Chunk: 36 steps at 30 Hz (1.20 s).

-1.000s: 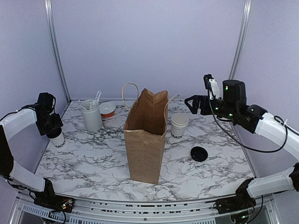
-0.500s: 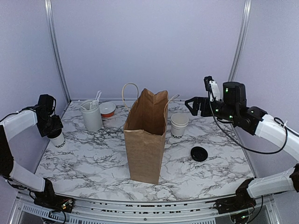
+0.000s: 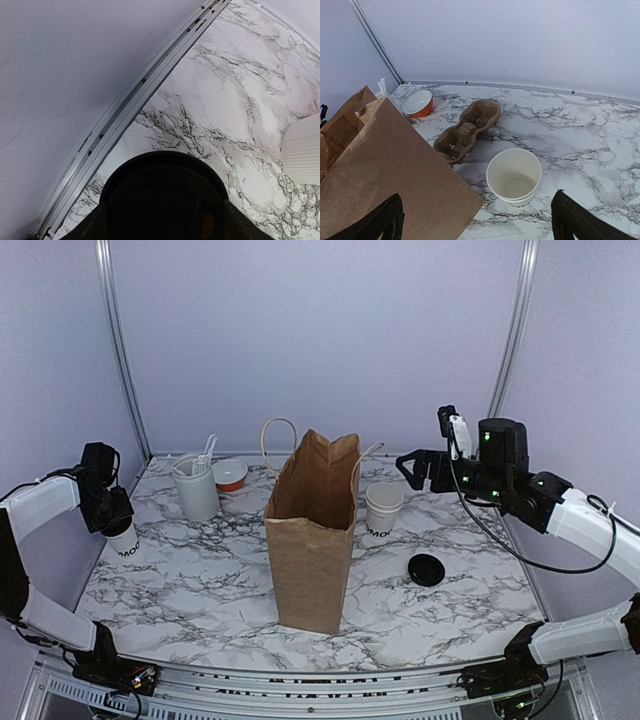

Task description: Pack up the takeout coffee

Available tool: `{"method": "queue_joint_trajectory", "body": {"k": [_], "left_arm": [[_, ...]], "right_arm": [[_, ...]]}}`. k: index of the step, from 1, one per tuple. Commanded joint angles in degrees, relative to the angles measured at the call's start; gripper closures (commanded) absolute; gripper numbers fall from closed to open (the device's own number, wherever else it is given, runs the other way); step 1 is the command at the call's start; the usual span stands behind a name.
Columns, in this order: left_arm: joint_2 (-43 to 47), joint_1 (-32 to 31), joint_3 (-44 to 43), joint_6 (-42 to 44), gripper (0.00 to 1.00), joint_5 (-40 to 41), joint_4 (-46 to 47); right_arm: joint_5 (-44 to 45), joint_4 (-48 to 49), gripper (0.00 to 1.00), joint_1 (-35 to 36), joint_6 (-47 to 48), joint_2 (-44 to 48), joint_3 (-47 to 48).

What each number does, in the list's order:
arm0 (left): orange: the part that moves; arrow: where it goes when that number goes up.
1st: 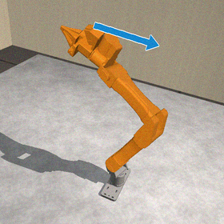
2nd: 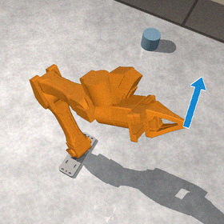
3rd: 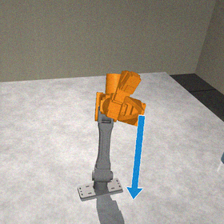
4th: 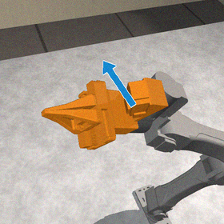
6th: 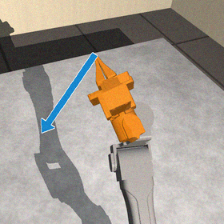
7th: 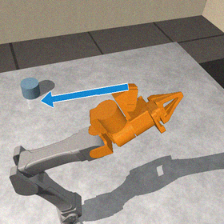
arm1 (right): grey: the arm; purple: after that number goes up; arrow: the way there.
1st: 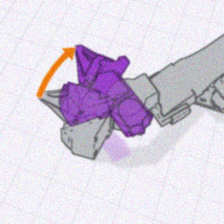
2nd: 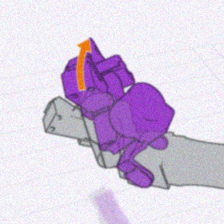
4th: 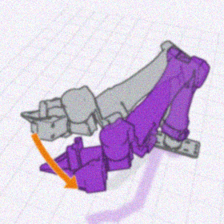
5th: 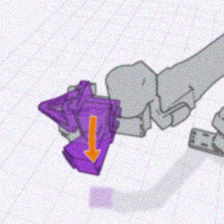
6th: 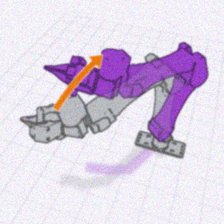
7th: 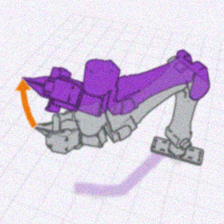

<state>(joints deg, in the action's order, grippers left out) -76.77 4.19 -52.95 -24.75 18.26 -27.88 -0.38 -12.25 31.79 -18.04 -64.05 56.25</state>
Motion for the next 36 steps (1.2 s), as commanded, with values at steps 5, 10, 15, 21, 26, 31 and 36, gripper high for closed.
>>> {"method": "queue_joint_trajectory", "body": {"k": [5,10,15,21,26,31,36], "left_arm": [[3.6,0.1,0.9,1.5,0.37,-2.3,-2.9],[6.4,-0.2,1.5,1.7,0.37,-3.5,-3.9],[9.2,-0.7,2.2,2.3,0.37,-5.4,-4.9],[13.5,-1.7,3.6,2.8,0.37,-9.3,-6.0],[17.3,-2.7,3.9,3.0,0.38,-13.3,-7.2],[20.3,-4.1,3.0,3.6,0.39,-17.9,-8.4],[23.1,-5.6,1.7,4.6,0.39,-24.1,-9.0]], "right_arm": [[-1.3,2.6,0.00,-0.5,-0.3,0.4,0.5],[-2.1,2.5,0.00,-0.5,-0.2,-0.6,1.7],[-3.6,2.2,0.00,-0.5,-0.5,-1.1,3.8],[-7.3,-0.3,0.02,-0.5,-2.1,-1.7,8.0],[-10.4,-3.7,0.04,-0.4,-4.8,-2.4,11.3],[-10.9,-5.2,0.07,0.2,-6.8,-1.4,12.3],[-6.8,-8.1,0.07,0.7,-6.2,-0.8,13.1]]}}
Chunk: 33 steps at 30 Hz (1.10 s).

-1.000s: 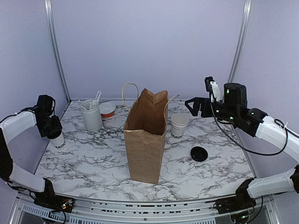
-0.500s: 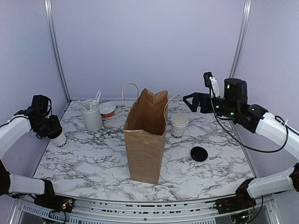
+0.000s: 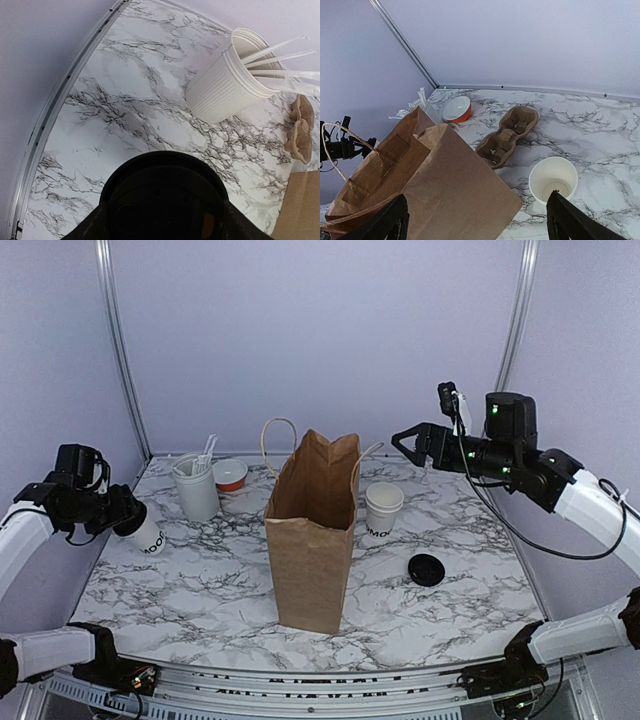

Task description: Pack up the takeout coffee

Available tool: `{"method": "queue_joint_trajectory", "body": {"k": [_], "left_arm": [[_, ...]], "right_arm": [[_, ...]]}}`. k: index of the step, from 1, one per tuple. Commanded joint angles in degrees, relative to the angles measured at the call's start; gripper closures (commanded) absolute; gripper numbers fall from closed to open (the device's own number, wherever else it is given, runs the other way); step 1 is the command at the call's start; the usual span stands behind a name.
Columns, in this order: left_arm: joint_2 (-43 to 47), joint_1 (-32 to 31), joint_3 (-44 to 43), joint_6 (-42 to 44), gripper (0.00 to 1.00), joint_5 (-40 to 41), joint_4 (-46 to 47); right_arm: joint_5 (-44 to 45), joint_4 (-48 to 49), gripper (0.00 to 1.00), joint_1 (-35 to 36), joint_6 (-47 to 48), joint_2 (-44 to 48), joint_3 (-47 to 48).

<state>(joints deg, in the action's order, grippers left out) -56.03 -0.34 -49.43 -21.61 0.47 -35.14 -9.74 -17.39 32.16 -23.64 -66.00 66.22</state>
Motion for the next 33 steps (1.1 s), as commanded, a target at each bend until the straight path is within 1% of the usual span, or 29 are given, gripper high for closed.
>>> {"method": "queue_joint_trajectory", "body": {"k": [1,3,6,13,17,24,33], "left_arm": [[2.6,-1.4,-2.1,1.6,0.39,-7.7,-2.1],[3.1,-2.1,-2.9,1.8,0.39,-10.6,-2.5],[3.7,-4.4,-4.4,1.7,0.39,-12.3,-2.9],[3.2,-11.4,-8.1,0.6,0.40,-12.5,-3.7],[2.6,-14.3,-10.5,-0.1,0.40,-13.0,-3.9],[1.9,-16.6,-16.6,0.2,0.40,-14.6,-4.4],[-1.4,-18.1,-28.3,2.2,0.40,-17.1,-5.9]], "right_arm": [[3.3,-3.5,0.07,0.3,-0.3,1.1,3.3],[4.6,-4.9,0.08,0.4,0.2,0.9,3.9],[6.8,-6.8,0.07,0.3,1.0,0.2,4.7],[8.7,-8.8,0.07,0.2,2.5,-2.0,5.9],[8.2,-8.6,0.07,-0.7,2.8,-2.7,5.7],[9.0,-8.5,0.07,-1.0,3.8,-4.0,5.2],[9.7,-7.7,0.07,-1.0,4.4,-5.3,4.3]]}}
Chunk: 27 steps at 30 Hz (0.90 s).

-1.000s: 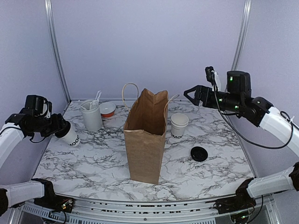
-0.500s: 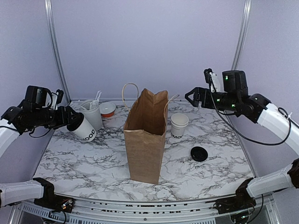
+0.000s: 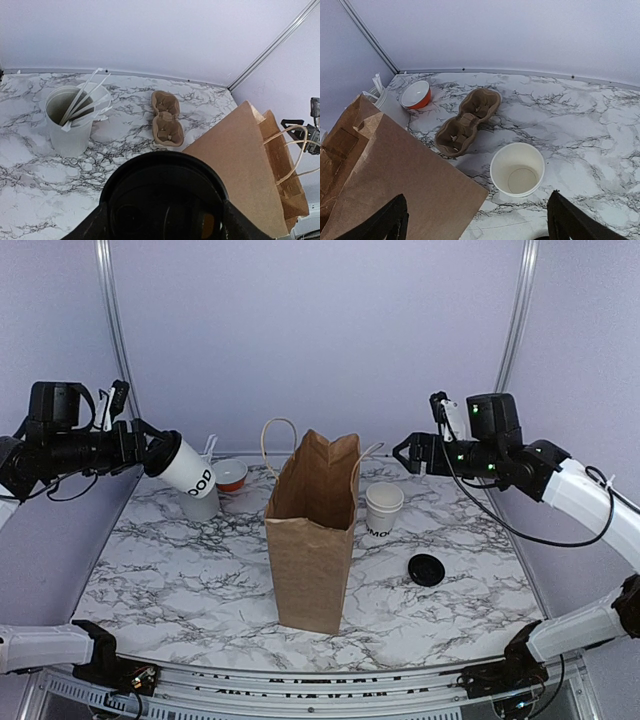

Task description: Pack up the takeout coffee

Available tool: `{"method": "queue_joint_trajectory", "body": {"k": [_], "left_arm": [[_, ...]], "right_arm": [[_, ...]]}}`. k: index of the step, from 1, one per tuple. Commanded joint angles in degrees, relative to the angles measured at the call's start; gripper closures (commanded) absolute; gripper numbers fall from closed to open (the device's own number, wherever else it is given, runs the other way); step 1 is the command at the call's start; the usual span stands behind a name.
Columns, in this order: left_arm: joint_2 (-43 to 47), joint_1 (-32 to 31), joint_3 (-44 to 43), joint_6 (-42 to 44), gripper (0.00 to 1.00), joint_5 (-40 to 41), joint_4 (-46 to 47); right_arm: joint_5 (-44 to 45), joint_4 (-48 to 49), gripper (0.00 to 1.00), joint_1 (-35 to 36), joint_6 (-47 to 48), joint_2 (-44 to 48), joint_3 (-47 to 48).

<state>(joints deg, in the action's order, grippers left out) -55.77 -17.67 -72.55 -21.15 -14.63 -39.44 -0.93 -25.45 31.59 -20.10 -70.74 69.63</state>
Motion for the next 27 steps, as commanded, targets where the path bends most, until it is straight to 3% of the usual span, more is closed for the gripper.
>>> {"method": "queue_joint_trajectory", "body": {"k": [1,27], "left_arm": [[-2.3,-1.0,-6.0,1.9,0.40,-2.3,-1.7],[-18.7,-11.8,-35.7,6.9,0.42,3.1,-3.3]], "right_arm": [[0.9,0.4,0.07,-0.4,0.8,-0.6,0.8],[1.6,2.2,0.06,-0.4,1.1,-1.8,-3.3]]}}
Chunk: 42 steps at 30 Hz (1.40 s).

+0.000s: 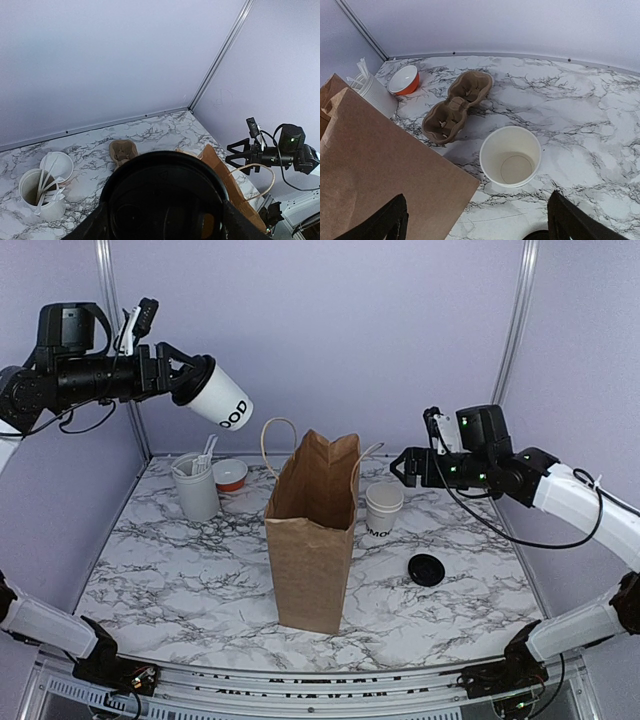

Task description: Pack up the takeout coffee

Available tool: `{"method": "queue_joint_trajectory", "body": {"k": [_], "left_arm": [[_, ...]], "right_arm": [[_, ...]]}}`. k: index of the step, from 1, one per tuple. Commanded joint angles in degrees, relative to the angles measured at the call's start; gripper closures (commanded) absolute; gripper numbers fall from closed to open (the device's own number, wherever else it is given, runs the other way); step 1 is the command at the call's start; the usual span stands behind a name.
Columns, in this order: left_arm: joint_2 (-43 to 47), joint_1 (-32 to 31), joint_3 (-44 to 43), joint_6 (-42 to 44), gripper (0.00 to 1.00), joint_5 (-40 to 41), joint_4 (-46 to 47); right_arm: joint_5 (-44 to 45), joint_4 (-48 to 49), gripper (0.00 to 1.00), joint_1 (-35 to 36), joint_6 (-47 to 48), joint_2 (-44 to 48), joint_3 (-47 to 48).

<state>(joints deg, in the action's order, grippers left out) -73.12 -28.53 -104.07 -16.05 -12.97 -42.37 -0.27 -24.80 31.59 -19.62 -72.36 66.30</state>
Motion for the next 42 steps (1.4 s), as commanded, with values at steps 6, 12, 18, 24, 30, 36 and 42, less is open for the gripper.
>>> {"method": "queue_joint_trajectory", "body": {"k": [6,12,18,24,30,36,42], "left_arm": [[-4.1,-3.0,-9.2,2.7,0.43,1.7,-0.3],[-7.1,-8.7,-13.6,3.8,0.43,3.8,-0.3],[-9.8,-15.5,-16.0,4.7,0.43,6.9,-0.3],[-12.1,-21.2,-15.9,6.2,0.43,10.1,-1.7],[-14.5,-24.2,-15.2,6.4,0.43,11.9,-2.6],[-17.7,-26.6,-15.9,6.9,0.43,14.8,-4.8],[-21.6,-29.1,-19.7,7.6,0.43,20.4,-8.5]], "right_arm": [[1.1,1.7,0.06,-0.4,0.7,-0.2,-0.3],[0.7,1.9,0.06,-0.4,0.6,-0.7,-0.1],[1.0,1.7,0.06,-0.4,0.7,-1.1,0.0],[1.5,1.3,0.06,-0.4,0.7,-1.1,0.0],[1.4,1.3,0.06,-0.4,0.4,-1.4,-0.2],[1.5,1.2,0.06,-0.4,0.3,-1.5,-0.3],[1.4,1.1,0.06,-0.4,0.5,-1.7,-0.4]]}}
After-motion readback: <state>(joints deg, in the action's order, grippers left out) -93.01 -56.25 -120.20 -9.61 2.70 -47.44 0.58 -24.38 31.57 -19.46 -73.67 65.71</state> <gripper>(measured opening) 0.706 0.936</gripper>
